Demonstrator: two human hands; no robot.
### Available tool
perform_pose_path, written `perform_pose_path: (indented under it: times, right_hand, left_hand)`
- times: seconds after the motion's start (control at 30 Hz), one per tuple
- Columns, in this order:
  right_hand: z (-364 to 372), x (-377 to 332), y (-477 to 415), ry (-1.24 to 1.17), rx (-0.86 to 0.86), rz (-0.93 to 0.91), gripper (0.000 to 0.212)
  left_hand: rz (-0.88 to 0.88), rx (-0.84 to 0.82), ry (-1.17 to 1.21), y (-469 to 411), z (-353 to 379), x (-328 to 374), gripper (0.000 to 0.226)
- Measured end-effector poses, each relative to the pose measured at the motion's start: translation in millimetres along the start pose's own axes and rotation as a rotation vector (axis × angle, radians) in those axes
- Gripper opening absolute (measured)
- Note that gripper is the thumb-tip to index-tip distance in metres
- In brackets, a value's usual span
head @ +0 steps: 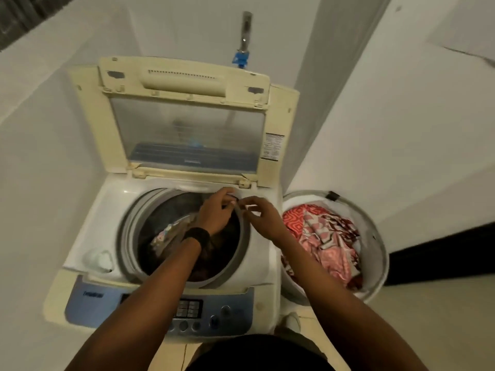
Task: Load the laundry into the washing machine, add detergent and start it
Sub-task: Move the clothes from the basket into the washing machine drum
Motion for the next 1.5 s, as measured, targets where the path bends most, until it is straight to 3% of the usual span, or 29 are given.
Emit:
perform_pose_path:
  times: [0.27, 0.47, 0.77, 0.9, 1.03, 1.13, 1.23, 1.37, 1.43, 1.5]
  right_hand:
    - [-77.5, 75.8, 56.0, -0.01, 0.268, 0.186, 0.028]
    - [-102.9, 127.5, 93.5, -0.117, 0.303, 0.297, 0.029]
    - [-102.0, 196.6, 124.2, 0.009, 0.046, 0.419, 0.026]
    - [-94.9, 214.7, 136.5, 0.068, -0.095, 0.458, 0.034]
    - [-97.2, 244.3, 153.0, 0.15, -0.331, 0.493, 0.061]
    - [-104.1, 256.6, 162.4, 0.206, -0.404, 0.528, 0.067]
    - [-105.7, 265.3, 163.3, 0.229, -0.426, 0.505, 0.075]
    - [-102.5, 268.6, 158.2, 0.25, -0.438, 0.432, 0.1]
    - [-102.3, 265.5, 155.3, 0.224, -0.433, 0.407, 0.095]
    - [-106.3, 258.9, 152.8, 0.117, -0.398, 0.399, 0.076]
  left_hand:
    - [0.134, -0.224, -0.038, -29.8, 95.6, 54.0, 0.025]
    - [0.141, -0.345, -0.156, -38.5, 152.8, 74.3, 0.028]
    - [-0.024, -0.524, -0.331, -45.4, 213.9, 48.1, 0.024]
    - [-0.077, -0.615, -0.728, -48.7, 234.3, 21.8, 0.031]
    - [0.09, -0.426, -1.217, -56.1, 257.0, 20.1, 0.044]
    - [0.044, -0.473, -1.346, -59.8, 265.2, 23.4, 0.034]
    - [-0.041, -0.54, -1.17, -68.5, 262.2, 25.8, 0.027]
    - [-0.114, -0.574, -0.508, -81.3, 260.8, 55.6, 0.025]
    - [-0.087, -0.504, -0.249, -86.6, 261.6, 80.5, 0.028]
    - [-0.053, -0.425, -0.129, -89.9, 261.5, 101.8, 0.024]
Point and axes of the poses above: each hand's wrist, its own y-axis away from the middle knuckle, its own z-axis out of the palm, x = y × z, the point moved 1 cm from there along -y, towards the middle knuckle, and after that the axes turned 11 degrees about -x, right-handed, at the moved point
